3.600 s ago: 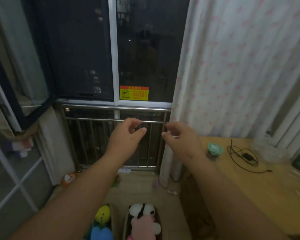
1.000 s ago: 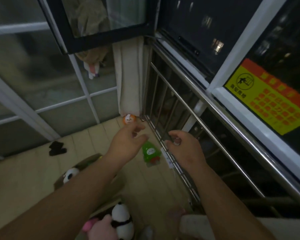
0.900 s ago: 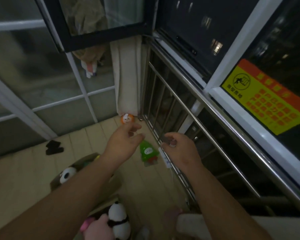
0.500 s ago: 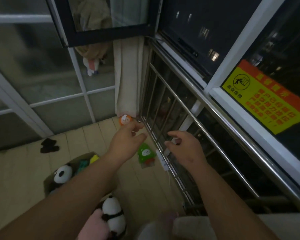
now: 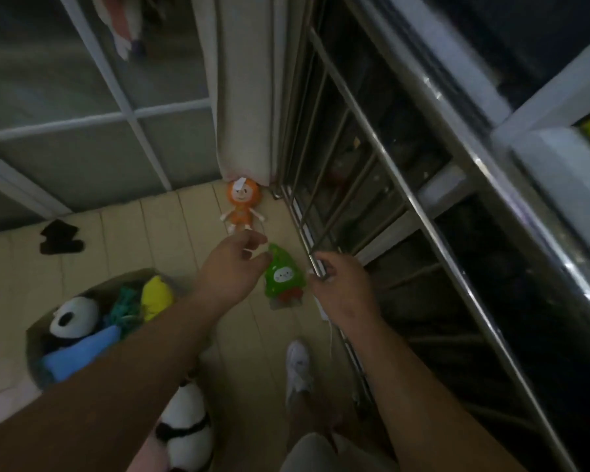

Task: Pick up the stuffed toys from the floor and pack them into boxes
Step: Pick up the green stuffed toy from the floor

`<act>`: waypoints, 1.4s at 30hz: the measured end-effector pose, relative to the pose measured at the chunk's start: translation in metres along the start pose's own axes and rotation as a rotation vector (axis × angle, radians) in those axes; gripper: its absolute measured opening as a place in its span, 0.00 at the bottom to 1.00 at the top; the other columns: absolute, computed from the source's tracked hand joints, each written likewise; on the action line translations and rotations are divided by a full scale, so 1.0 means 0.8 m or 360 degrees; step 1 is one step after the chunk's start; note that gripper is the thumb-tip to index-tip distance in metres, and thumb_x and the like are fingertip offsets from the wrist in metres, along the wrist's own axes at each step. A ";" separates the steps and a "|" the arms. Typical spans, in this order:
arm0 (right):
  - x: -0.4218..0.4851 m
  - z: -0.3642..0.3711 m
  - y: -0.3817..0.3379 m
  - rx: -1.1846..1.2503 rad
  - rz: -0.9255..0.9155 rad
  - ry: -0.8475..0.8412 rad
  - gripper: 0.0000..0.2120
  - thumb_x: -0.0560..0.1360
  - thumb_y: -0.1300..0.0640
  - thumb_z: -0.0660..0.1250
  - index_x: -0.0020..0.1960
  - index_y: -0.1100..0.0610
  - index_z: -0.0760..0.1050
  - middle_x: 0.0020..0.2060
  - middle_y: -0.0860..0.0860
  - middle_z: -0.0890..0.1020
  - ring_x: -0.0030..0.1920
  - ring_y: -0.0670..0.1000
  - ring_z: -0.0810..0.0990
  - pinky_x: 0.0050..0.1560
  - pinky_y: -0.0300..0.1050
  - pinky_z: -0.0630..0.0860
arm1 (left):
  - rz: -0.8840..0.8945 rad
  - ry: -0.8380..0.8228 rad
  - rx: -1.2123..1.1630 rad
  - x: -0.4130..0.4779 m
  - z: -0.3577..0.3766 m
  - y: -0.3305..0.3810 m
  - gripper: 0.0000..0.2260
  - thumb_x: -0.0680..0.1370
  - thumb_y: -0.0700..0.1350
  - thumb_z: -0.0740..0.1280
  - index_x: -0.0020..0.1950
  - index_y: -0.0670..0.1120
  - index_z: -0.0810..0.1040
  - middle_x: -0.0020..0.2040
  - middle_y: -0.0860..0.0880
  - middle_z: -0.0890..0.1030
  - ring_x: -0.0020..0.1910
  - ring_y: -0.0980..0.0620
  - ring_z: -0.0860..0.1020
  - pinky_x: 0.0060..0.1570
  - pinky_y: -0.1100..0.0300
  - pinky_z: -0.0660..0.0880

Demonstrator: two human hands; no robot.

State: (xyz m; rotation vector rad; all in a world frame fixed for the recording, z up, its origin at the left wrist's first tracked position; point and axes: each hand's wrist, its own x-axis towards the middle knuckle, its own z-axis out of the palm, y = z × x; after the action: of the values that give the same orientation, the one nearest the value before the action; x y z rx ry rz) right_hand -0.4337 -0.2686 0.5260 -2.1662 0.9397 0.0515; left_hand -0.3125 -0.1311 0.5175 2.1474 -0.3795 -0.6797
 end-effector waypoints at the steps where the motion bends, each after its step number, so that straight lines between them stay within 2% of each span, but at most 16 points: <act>1: 0.029 0.017 0.021 0.0024 0.0026 -0.0005 0.18 0.71 0.55 0.71 0.61 0.50 0.77 0.56 0.52 0.79 0.56 0.53 0.78 0.57 0.52 0.77 | -0.0040 -0.0008 0.0012 0.026 0.024 -0.017 0.10 0.75 0.51 0.68 0.55 0.55 0.76 0.54 0.53 0.77 0.50 0.54 0.77 0.47 0.60 0.72; 5: 0.131 0.097 0.113 -0.0035 0.0095 -0.0111 0.20 0.72 0.55 0.71 0.63 0.51 0.76 0.59 0.51 0.78 0.58 0.52 0.77 0.56 0.42 0.74 | -0.0176 -0.0003 0.0003 0.119 0.117 -0.100 0.10 0.74 0.51 0.69 0.54 0.54 0.76 0.53 0.53 0.78 0.49 0.54 0.78 0.45 0.60 0.71; 10: 0.234 0.212 0.230 -0.0048 0.0151 -0.0206 0.23 0.72 0.52 0.71 0.66 0.48 0.73 0.63 0.50 0.75 0.61 0.51 0.75 0.58 0.47 0.75 | -0.0391 -0.0003 -0.0004 0.217 0.228 -0.230 0.15 0.75 0.51 0.69 0.61 0.53 0.75 0.57 0.52 0.77 0.51 0.53 0.78 0.51 0.54 0.77; 14: 0.300 0.319 0.321 -0.0024 0.0262 -0.0266 0.25 0.69 0.50 0.72 0.65 0.47 0.73 0.62 0.49 0.76 0.60 0.52 0.76 0.58 0.50 0.76 | -0.0536 -0.0123 0.0037 0.274 0.306 -0.336 0.22 0.74 0.52 0.69 0.68 0.54 0.71 0.62 0.49 0.76 0.56 0.51 0.77 0.55 0.52 0.77; 17: 0.337 0.391 0.377 -0.0027 0.0313 -0.0387 0.26 0.67 0.45 0.70 0.65 0.46 0.72 0.60 0.46 0.77 0.59 0.49 0.77 0.57 0.51 0.77 | -0.0617 -0.0180 0.0063 0.310 0.353 -0.410 0.26 0.74 0.53 0.69 0.70 0.55 0.68 0.66 0.49 0.74 0.61 0.50 0.75 0.58 0.53 0.75; 20: 0.374 0.438 0.422 -0.0106 0.0310 -0.0376 0.27 0.70 0.48 0.70 0.68 0.47 0.70 0.64 0.50 0.75 0.63 0.54 0.75 0.60 0.51 0.75 | -0.0630 -0.0177 0.0086 0.341 0.393 -0.467 0.26 0.74 0.52 0.69 0.71 0.57 0.67 0.67 0.47 0.73 0.61 0.49 0.74 0.58 0.54 0.74; 23: 0.415 0.473 0.460 -0.0162 0.0332 -0.0335 0.28 0.71 0.50 0.70 0.70 0.48 0.69 0.66 0.52 0.73 0.64 0.56 0.73 0.60 0.50 0.74 | -0.0603 -0.0123 0.0026 0.369 0.433 -0.504 0.27 0.73 0.50 0.70 0.71 0.56 0.66 0.66 0.46 0.73 0.58 0.49 0.75 0.55 0.56 0.74; 26: 0.448 0.502 0.488 -0.0161 0.0293 -0.0284 0.27 0.68 0.48 0.70 0.66 0.48 0.72 0.60 0.51 0.77 0.58 0.55 0.77 0.54 0.49 0.78 | -0.0564 -0.0128 -0.0121 0.392 0.465 -0.530 0.35 0.73 0.50 0.71 0.75 0.55 0.57 0.66 0.48 0.73 0.60 0.48 0.75 0.55 0.56 0.73; 28: 0.466 0.517 0.508 -0.0162 0.0271 -0.0270 0.28 0.64 0.47 0.71 0.64 0.49 0.73 0.58 0.51 0.78 0.56 0.55 0.78 0.52 0.49 0.79 | -0.0526 -0.0197 -0.0313 0.404 0.484 -0.546 0.44 0.70 0.49 0.74 0.77 0.55 0.48 0.64 0.52 0.73 0.59 0.52 0.74 0.55 0.59 0.71; 30: 0.478 0.527 0.521 -0.0136 0.0270 -0.0315 0.30 0.63 0.48 0.72 0.64 0.49 0.72 0.58 0.50 0.78 0.57 0.54 0.78 0.52 0.48 0.78 | -0.0511 -0.0242 -0.0434 0.411 0.501 -0.566 0.49 0.68 0.48 0.76 0.77 0.55 0.45 0.64 0.52 0.74 0.59 0.55 0.74 0.56 0.60 0.72; 32: 0.489 0.533 0.530 -0.0033 0.0319 -0.0400 0.35 0.63 0.52 0.76 0.68 0.49 0.67 0.61 0.50 0.77 0.59 0.53 0.76 0.53 0.45 0.75 | -0.0501 -0.0259 -0.0405 0.416 0.515 -0.578 0.48 0.70 0.47 0.75 0.78 0.54 0.44 0.67 0.50 0.73 0.58 0.58 0.71 0.56 0.61 0.70; 34: 0.498 0.544 0.538 0.0022 0.0404 -0.0465 0.45 0.62 0.54 0.78 0.74 0.50 0.59 0.65 0.52 0.73 0.63 0.55 0.73 0.54 0.43 0.72 | -0.0485 -0.0240 -0.0349 0.417 0.525 -0.587 0.45 0.72 0.46 0.73 0.78 0.54 0.45 0.69 0.49 0.72 0.57 0.59 0.70 0.56 0.63 0.68; 37: 0.494 0.563 0.533 0.0000 0.0526 -0.0489 0.55 0.58 0.51 0.79 0.76 0.44 0.51 0.67 0.52 0.71 0.63 0.58 0.73 0.57 0.50 0.74 | -0.0459 -0.0184 -0.0304 0.414 0.524 -0.591 0.38 0.75 0.41 0.69 0.77 0.55 0.50 0.67 0.50 0.73 0.58 0.59 0.72 0.53 0.66 0.67; 39: 0.484 0.573 0.526 0.0032 0.0565 -0.0430 0.56 0.53 0.48 0.79 0.74 0.40 0.51 0.65 0.51 0.72 0.61 0.59 0.74 0.57 0.55 0.76 | -0.0454 -0.0178 -0.0266 0.410 0.515 -0.590 0.36 0.75 0.38 0.67 0.77 0.56 0.53 0.65 0.51 0.74 0.55 0.60 0.71 0.51 0.66 0.68; 42: 0.462 0.571 0.510 0.0072 0.0477 -0.0371 0.55 0.48 0.41 0.76 0.71 0.38 0.55 0.62 0.50 0.74 0.59 0.57 0.76 0.54 0.56 0.78 | -0.0418 -0.0146 -0.0289 0.390 0.489 -0.577 0.35 0.75 0.36 0.66 0.76 0.55 0.55 0.62 0.55 0.73 0.57 0.62 0.71 0.52 0.70 0.67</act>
State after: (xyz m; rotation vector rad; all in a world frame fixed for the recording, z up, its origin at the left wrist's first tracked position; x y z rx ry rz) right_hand -0.3135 -0.3721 -0.1715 -1.9122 1.1072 0.4150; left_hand -0.2752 -0.2470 -0.1522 2.0149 -0.0786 -0.9272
